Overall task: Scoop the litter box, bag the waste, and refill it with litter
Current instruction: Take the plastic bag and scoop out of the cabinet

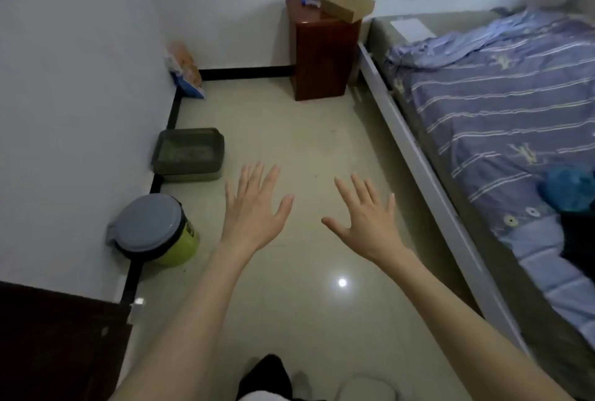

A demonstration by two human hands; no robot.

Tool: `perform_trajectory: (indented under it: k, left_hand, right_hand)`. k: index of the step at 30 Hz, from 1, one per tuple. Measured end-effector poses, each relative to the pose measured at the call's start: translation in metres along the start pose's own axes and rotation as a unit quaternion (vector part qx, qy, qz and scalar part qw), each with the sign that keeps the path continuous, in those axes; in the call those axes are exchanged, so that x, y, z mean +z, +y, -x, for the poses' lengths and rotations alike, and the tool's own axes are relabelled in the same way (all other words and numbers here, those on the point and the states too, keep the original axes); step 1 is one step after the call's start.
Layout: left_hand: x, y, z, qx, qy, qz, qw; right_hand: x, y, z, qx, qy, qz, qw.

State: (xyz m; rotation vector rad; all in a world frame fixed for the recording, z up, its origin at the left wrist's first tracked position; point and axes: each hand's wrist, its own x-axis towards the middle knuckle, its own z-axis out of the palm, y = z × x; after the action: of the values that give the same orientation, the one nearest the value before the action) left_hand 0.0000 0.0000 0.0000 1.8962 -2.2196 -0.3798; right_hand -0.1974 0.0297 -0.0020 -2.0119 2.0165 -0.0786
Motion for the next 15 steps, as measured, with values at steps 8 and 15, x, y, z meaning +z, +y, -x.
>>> perform_trajectory:
  k: [8, 15]
  left_hand:
    - [0.018, -0.015, -0.08, 0.003, -0.028, -0.034, 0.999]
    - [0.026, -0.029, -0.195, 0.015, -0.05, -0.04, 0.998]
  right_hand:
    - [0.003, 0.022, -0.087, 0.008, -0.005, 0.0, 1.0]
    - [-0.006, 0.024, -0.205, 0.011, -0.008, -0.005, 1.0]
